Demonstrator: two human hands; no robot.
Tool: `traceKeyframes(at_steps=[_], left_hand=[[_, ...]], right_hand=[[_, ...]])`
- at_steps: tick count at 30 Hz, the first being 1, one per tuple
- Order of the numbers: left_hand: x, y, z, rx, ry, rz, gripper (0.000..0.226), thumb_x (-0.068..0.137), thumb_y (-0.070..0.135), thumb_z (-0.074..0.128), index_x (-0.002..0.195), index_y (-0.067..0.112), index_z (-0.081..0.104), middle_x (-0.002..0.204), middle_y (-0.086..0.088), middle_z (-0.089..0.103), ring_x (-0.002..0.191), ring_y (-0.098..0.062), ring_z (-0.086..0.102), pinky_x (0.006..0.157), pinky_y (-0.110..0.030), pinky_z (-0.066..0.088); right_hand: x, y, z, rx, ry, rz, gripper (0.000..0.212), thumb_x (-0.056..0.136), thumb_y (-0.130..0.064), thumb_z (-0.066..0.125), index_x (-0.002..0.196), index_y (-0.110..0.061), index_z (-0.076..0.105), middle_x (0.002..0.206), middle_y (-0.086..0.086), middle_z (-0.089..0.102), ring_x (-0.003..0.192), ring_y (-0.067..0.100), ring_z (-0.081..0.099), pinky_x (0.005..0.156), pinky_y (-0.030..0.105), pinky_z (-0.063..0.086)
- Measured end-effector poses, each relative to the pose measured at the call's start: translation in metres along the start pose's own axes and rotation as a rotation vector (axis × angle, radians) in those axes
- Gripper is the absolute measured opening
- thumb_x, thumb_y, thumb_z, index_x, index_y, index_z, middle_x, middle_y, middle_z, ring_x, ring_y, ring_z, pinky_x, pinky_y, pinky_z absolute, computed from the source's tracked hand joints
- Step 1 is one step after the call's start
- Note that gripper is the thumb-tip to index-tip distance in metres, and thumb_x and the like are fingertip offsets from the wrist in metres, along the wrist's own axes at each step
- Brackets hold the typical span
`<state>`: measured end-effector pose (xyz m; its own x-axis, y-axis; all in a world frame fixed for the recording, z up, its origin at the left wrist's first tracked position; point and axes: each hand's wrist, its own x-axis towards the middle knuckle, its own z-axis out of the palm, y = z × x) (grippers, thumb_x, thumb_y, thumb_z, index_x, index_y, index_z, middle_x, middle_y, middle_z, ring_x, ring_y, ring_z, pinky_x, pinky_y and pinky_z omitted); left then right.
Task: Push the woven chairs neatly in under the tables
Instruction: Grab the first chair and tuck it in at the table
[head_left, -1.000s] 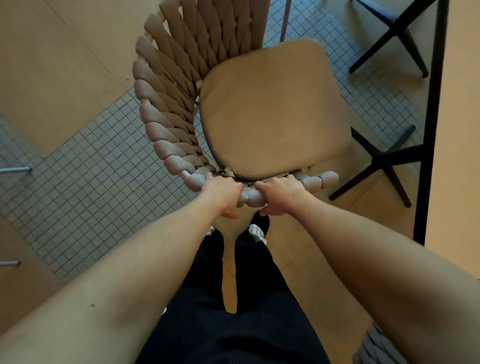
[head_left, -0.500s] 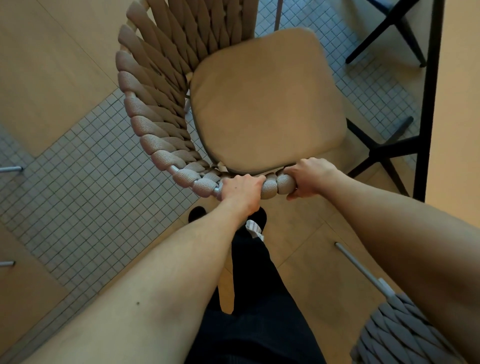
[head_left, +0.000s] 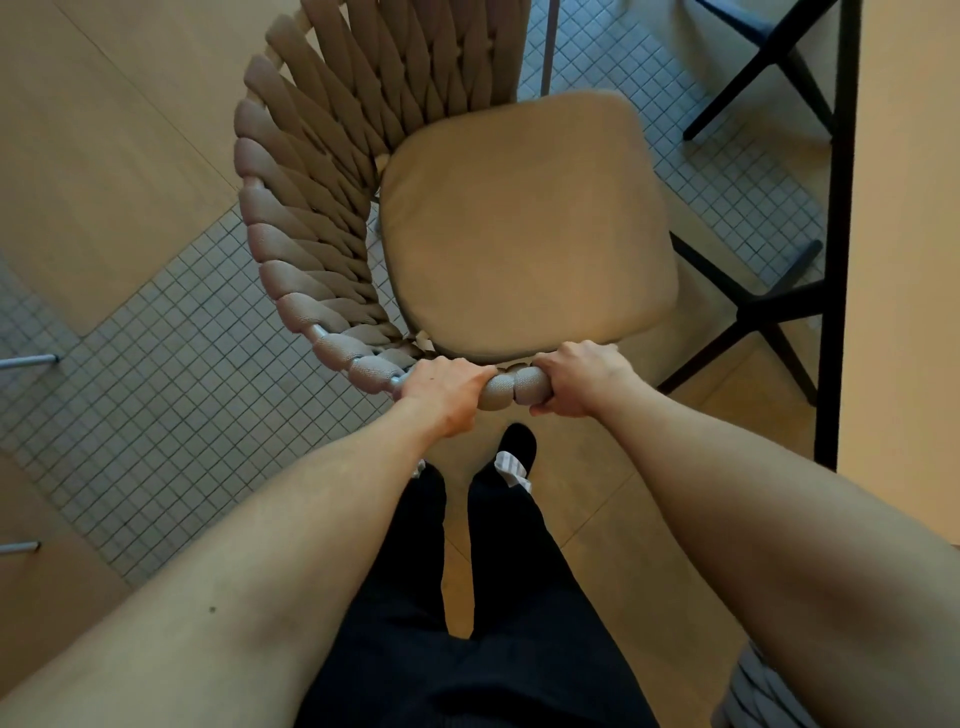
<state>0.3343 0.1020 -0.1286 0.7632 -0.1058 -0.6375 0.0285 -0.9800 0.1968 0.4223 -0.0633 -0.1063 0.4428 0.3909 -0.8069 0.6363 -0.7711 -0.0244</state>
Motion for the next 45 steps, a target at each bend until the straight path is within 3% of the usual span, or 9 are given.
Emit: traceKeyframes(at_steps=[8,12,17,21,25,27,34,38,45], left_hand=[[-0.016,-0.061,-0.012,0.191,-0.06,0.065,0.045,0.092,0.023,0.057,0.132,0.041,0.048,0.114,0.001,0.064,0.102,-0.026,0.063,0.07,-0.037,0.042],[-0.024,-0.073,-0.015,0.244,-0.083,0.066,0.042,0.091,0.023,0.058,0.129,0.037,0.05,0.114,0.0,0.065,0.102,-0.027,0.063,0.076,-0.039,0.048],[-0.024,-0.067,-0.01,0.274,-0.042,0.069,0.041,0.09,0.02,0.056,0.127,0.035,0.051,0.108,0.002,0.066,0.098,-0.026,0.064,0.068,-0.035,0.039],[-0.025,-0.066,-0.006,0.27,-0.046,0.069,0.041,0.09,0.021,0.057,0.129,0.034,0.05,0.111,0.001,0.065,0.101,-0.026,0.064,0.072,-0.036,0.042],[-0.022,-0.068,-0.008,0.212,-0.171,0.048,0.057,0.084,0.048,0.07,0.134,0.034,0.046,0.122,0.002,0.062,0.112,-0.025,0.06,0.088,-0.042,0.044],[-0.022,-0.068,-0.011,0.15,-0.194,0.031,0.071,0.08,0.064,0.067,0.14,0.034,0.043,0.126,0.002,0.06,0.118,-0.024,0.057,0.096,-0.044,0.043],[-0.043,-0.082,-0.033,0.08,-0.047,-0.034,0.084,0.085,0.08,0.043,0.149,0.026,0.039,0.142,-0.002,0.056,0.132,-0.026,0.049,0.108,-0.051,0.037],[-0.065,-0.102,-0.039,0.121,0.024,-0.065,0.083,0.087,0.078,0.039,0.152,0.027,0.036,0.152,-0.001,0.046,0.142,-0.025,0.036,0.116,-0.055,0.024],[-0.115,-0.15,-0.04,-0.011,0.135,-0.182,0.083,0.086,0.08,0.039,0.15,0.026,0.04,0.153,-0.001,0.043,0.144,-0.026,0.032,0.118,-0.061,0.018]], right_hand=[[0.005,-0.062,-0.001,0.201,-0.013,0.037,0.052,0.091,-0.059,0.067,0.125,-0.022,0.054,0.123,0.001,0.061,0.118,0.029,0.058,0.097,0.054,0.045],[0.005,-0.081,0.002,0.244,-0.007,0.054,0.053,0.09,-0.059,0.068,0.126,-0.023,0.055,0.125,0.002,0.061,0.121,0.029,0.058,0.102,0.059,0.043],[0.006,-0.075,0.007,0.233,-0.012,0.057,0.05,0.091,-0.058,0.067,0.123,-0.022,0.054,0.119,0.0,0.062,0.114,0.029,0.061,0.093,0.051,0.044],[0.006,-0.074,0.012,0.232,-0.014,0.051,0.051,0.09,-0.057,0.069,0.122,-0.022,0.052,0.115,0.0,0.061,0.113,0.029,0.061,0.093,0.052,0.044],[0.006,-0.073,0.01,0.261,-0.057,0.021,0.063,0.081,-0.066,0.072,0.121,-0.024,0.048,0.106,-0.001,0.053,0.113,0.03,0.06,0.097,0.054,0.046],[0.006,-0.072,0.008,0.283,-0.056,0.006,0.072,0.078,-0.076,0.067,0.124,-0.025,0.046,0.115,0.001,0.057,0.115,0.029,0.059,0.098,0.053,0.045],[-0.002,-0.086,-0.007,0.279,0.006,-0.028,0.084,0.078,-0.084,0.057,0.134,-0.023,0.044,0.137,0.005,0.054,0.128,0.032,0.051,0.101,0.057,0.044],[-0.006,-0.108,-0.018,0.233,0.025,-0.055,0.085,0.08,-0.083,0.056,0.139,-0.022,0.043,0.141,0.007,0.052,0.131,0.033,0.048,0.106,0.06,0.038],[-0.016,-0.165,-0.041,0.139,0.108,-0.086,0.091,0.083,-0.083,0.05,0.149,-0.023,0.036,0.15,0.008,0.046,0.14,0.034,0.04,0.113,0.065,0.025]])
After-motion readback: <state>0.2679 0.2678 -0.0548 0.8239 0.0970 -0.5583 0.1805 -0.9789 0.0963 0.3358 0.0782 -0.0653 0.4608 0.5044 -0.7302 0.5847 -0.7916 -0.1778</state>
